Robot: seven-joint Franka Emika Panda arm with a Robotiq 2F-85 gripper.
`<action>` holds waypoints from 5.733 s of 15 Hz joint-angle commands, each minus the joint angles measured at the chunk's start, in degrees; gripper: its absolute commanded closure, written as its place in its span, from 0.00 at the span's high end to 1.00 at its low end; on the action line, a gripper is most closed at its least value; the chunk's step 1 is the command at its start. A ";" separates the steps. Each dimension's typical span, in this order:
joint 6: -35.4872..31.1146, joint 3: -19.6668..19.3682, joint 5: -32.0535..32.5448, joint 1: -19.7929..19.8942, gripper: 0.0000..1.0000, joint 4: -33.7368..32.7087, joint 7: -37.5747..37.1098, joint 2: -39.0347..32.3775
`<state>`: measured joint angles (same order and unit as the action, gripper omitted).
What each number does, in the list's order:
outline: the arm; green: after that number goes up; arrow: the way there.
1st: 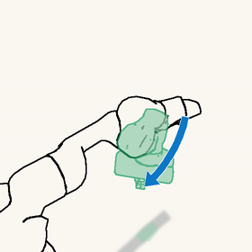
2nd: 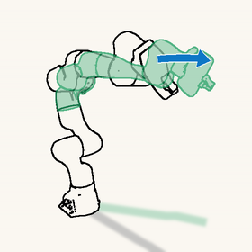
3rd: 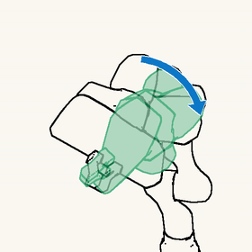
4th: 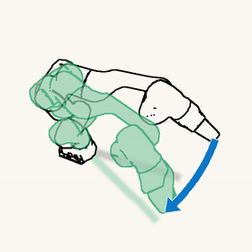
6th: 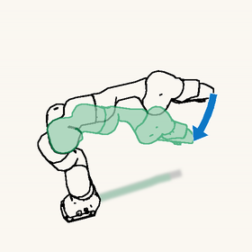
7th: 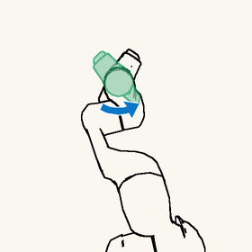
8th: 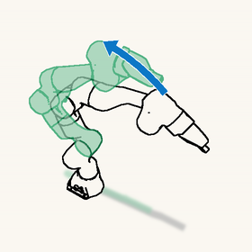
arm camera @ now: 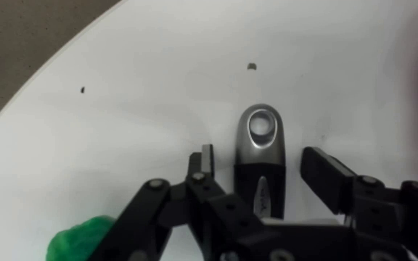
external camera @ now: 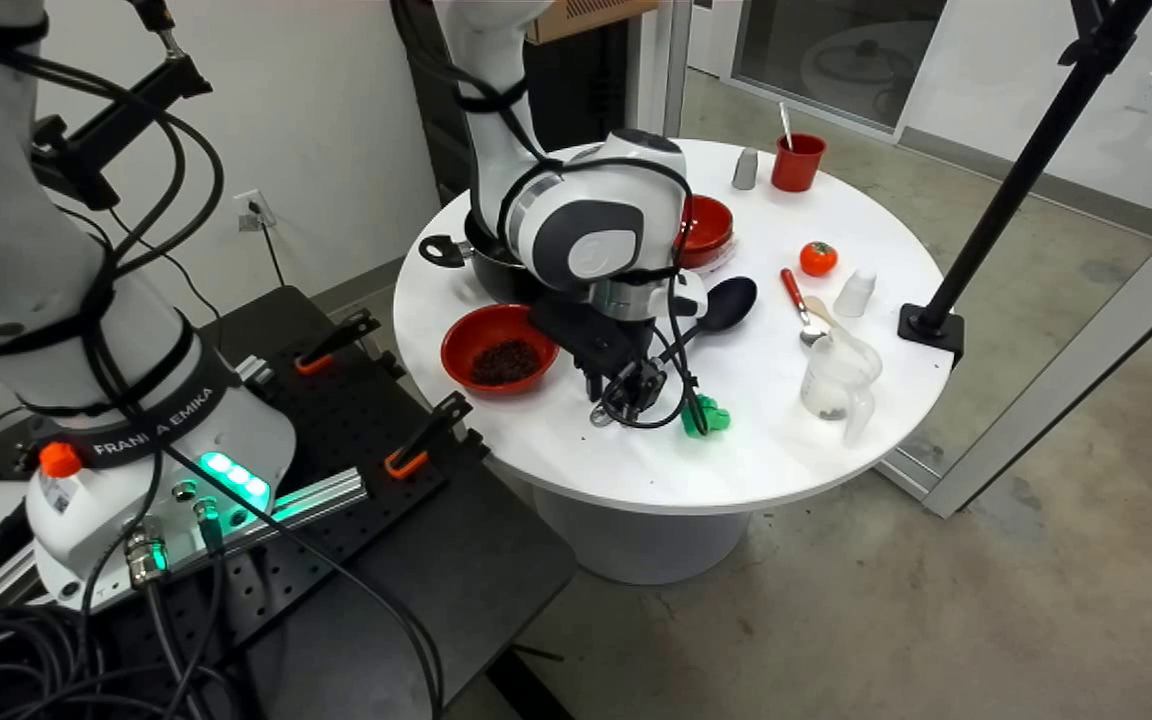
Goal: Mix the things in the pot with the spoon and then put the spoon back on the table
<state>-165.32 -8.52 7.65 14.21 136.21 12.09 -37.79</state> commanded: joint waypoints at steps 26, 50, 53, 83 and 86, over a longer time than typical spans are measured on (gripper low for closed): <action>15.98 3.52 -6.07 2.77 0.08 3.32 1.75 20.59; 54.59 11.91 29.04 -16.70 0.08 3.58 5.25 35.07; 58.14 14.29 32.34 -19.50 0.08 3.64 2.09 31.06; 92.52 16.73 27.30 -35.91 0.08 -23.24 -34.72 -6.91; 92.92 15.88 26.53 -35.43 0.08 -26.28 -35.28 -7.71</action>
<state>-74.83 8.23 35.89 -21.25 114.20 -22.11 -43.33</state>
